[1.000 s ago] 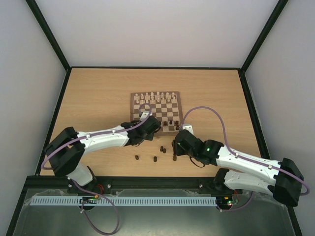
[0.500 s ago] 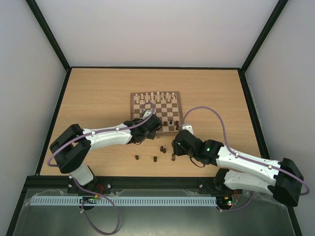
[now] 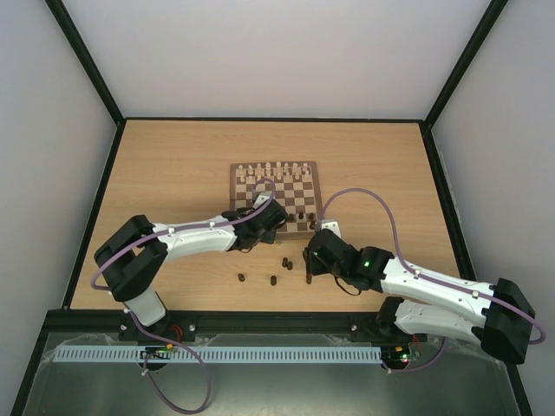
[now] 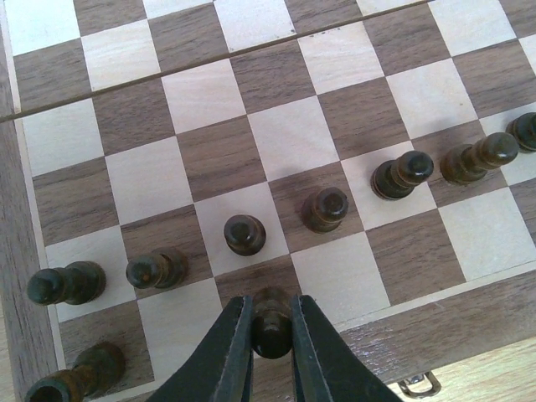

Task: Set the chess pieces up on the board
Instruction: Place the chess piece on the chessboard, then pick up the chess piece at the center of the board.

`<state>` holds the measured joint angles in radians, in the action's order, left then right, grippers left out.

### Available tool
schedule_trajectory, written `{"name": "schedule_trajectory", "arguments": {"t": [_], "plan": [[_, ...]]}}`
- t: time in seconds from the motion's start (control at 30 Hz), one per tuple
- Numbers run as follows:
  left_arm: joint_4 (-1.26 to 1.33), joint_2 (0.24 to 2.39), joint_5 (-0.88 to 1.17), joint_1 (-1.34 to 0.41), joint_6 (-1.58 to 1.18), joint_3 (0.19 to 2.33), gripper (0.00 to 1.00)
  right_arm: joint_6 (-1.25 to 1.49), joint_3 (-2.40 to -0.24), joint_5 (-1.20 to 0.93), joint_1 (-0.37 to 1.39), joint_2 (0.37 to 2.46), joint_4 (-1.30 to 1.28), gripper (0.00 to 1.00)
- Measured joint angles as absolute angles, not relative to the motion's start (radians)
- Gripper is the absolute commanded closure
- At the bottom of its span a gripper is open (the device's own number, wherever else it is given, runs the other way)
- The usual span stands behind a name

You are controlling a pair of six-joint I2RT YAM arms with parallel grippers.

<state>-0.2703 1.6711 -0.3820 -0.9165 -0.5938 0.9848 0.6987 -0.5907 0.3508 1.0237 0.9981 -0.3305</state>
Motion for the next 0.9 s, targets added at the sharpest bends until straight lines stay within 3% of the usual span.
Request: {"name": "schedule_trajectory", "arguments": {"t": [0.5, 0.7, 0.9], "plan": [[-0.27, 1.671, -0.377, -0.913, -0.59, 0.985, 0.69, 0.695, -0.586, 0.347, 1.024, 0.998, -0.327, 0.37], [-0.276, 1.638, -0.375, -0.915, -0.596, 0.985, 0.54, 0.695, -0.586, 0.347, 1.024, 0.998, -0.323, 0.37], [-0.28, 1.558, -0.383, -0.916, -0.612, 0.983, 0.52, 0.695, -0.585, 0.346, 1.024, 0.998, -0.323, 0.37]]}}
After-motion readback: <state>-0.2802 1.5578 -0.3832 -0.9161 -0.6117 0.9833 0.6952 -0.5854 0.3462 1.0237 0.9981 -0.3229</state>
